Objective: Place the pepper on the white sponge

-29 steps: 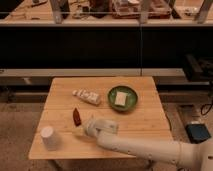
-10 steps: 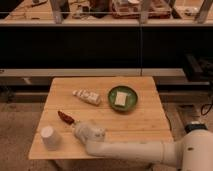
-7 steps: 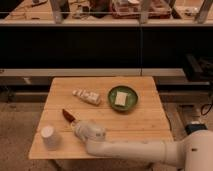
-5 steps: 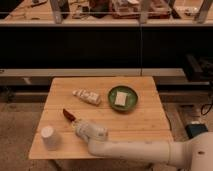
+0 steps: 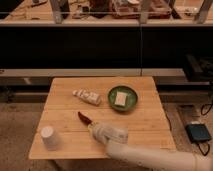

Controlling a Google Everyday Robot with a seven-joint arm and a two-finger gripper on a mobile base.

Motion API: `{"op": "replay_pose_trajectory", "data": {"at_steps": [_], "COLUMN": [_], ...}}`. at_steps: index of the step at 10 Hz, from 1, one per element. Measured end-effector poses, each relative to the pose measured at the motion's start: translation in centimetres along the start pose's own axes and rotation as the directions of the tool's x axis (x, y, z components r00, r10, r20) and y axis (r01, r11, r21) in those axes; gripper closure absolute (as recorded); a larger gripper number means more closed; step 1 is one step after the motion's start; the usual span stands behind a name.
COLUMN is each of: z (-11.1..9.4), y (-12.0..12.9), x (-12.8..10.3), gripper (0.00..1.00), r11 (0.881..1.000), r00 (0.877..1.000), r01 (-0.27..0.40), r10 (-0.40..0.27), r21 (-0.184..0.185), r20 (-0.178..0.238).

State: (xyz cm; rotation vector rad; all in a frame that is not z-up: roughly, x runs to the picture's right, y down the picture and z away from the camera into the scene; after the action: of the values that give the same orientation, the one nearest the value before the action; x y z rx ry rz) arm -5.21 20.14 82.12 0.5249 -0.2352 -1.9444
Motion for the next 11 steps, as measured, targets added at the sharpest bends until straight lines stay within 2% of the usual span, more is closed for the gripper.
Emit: {"op": "replay_pose_trajectory", "data": {"at_steps": [3,6,7,8,9,11], "z": [-1.9,-2.2,-2.2,-2.2,-2.2,-2.4], "y": [4.9,9.0,9.9,10.8,11.7,13.4], "x": [-1.5,-1.1,-0.5,0.8,3.0,6.1], "gripper": [0.92,0.92,0.92,0.92,0.92,0.92], "r11": [0.995,0.990,0.990,0.991,0.994,0.995], "r00": [0.996,0.991,0.990,0.988,0.987,0.978], "r01": [-0.085,-0.126,-0.132,-0.130,-0.110,-0.076], "r10": [0.084,0.124,0.129,0.128,0.111,0.086], "r21": [-0.049,-0.056,-0.044,-0.017,0.018,0.058], "r20": [-0.011,-0.041,-0.056,-0.081,-0.119,-0.188]}}
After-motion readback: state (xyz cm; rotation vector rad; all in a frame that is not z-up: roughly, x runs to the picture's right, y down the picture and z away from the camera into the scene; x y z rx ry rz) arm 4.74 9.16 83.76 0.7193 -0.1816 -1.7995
